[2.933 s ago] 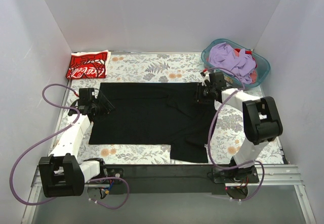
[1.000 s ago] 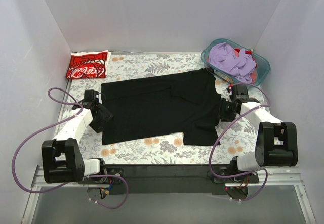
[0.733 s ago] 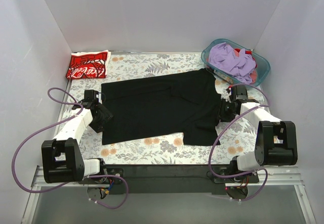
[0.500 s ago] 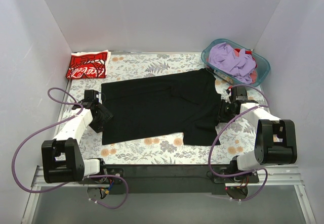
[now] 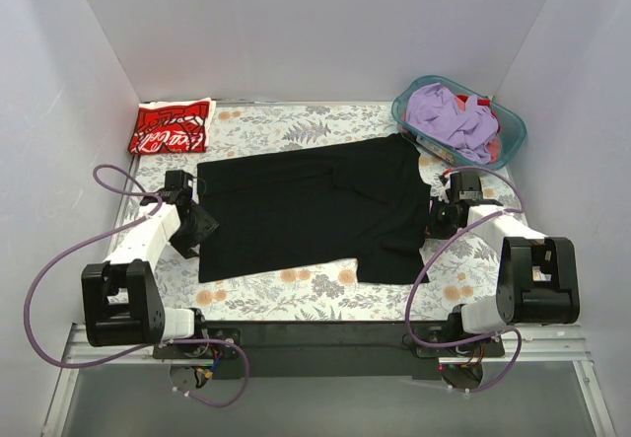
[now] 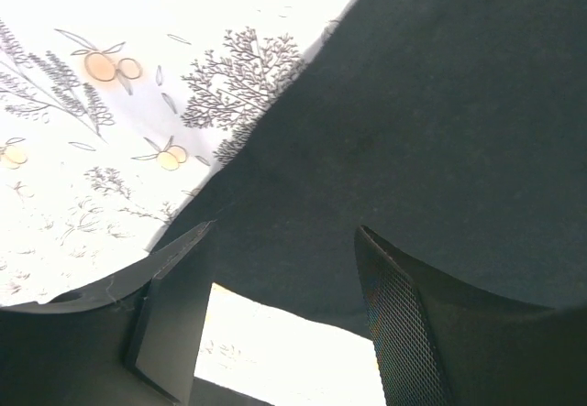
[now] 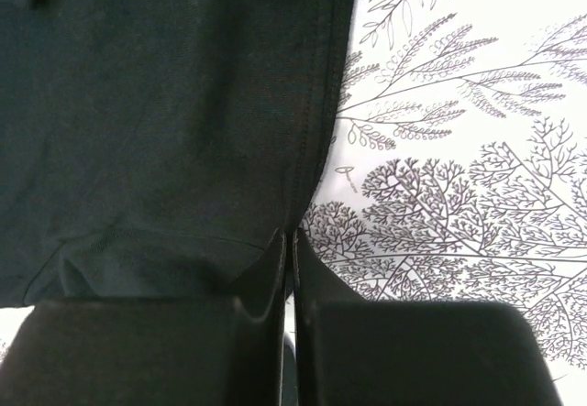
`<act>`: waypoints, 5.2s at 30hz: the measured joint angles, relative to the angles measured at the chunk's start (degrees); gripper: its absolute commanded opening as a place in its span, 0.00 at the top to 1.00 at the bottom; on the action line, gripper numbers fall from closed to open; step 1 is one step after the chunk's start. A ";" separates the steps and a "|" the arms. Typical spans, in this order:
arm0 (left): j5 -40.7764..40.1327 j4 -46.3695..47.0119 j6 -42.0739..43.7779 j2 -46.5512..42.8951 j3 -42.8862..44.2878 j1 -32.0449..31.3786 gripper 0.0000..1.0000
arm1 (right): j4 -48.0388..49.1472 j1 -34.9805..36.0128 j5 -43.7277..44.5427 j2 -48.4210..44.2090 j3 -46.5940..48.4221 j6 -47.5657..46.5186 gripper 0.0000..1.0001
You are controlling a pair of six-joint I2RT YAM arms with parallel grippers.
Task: Fold and stack the t-shirts
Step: Fold the tshirt
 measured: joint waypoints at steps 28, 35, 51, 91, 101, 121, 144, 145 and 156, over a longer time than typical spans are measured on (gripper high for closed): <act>-4.39 -9.64 -8.76 4.70 -5.07 -0.61 0.57 | 3.13 0.00 -8.17 -2.86 -1.22 -0.07 0.99; -3.69 -7.80 -10.58 4.35 -5.68 -0.63 0.76 | 3.17 0.00 -8.41 -3.08 -1.25 -0.07 0.99; -5.68 -7.72 -11.02 2.19 -4.39 -0.90 1.00 | 1.42 -0.07 -6.43 -8.72 -2.08 -0.04 0.99; -2.69 8.72 -2.95 14.58 9.81 3.02 1.00 | -10.95 -0.04 -2.12 16.13 32.35 1.88 0.99; -2.80 10.51 -3.58 17.70 10.12 3.02 0.99 | -11.17 -0.04 -2.16 23.43 36.44 1.44 0.94; -2.56 15.69 -2.86 18.84 9.40 3.02 0.97 | -9.11 -0.04 -3.45 25.79 39.39 1.68 0.88; -3.32 15.87 -3.26 2.93 3.56 3.23 0.34 | 3.54 -8.81 -9.57 14.43 22.64 6.23 0.49; -3.10 15.91 -3.63 1.97 2.08 3.23 0.34 | 4.72 -9.55 -10.34 13.90 20.55 6.73 0.49; -0.24 18.25 -8.07 0.52 -6.88 3.23 0.38 | 17.86 -12.44 -17.40 13.31 7.54 13.05 0.49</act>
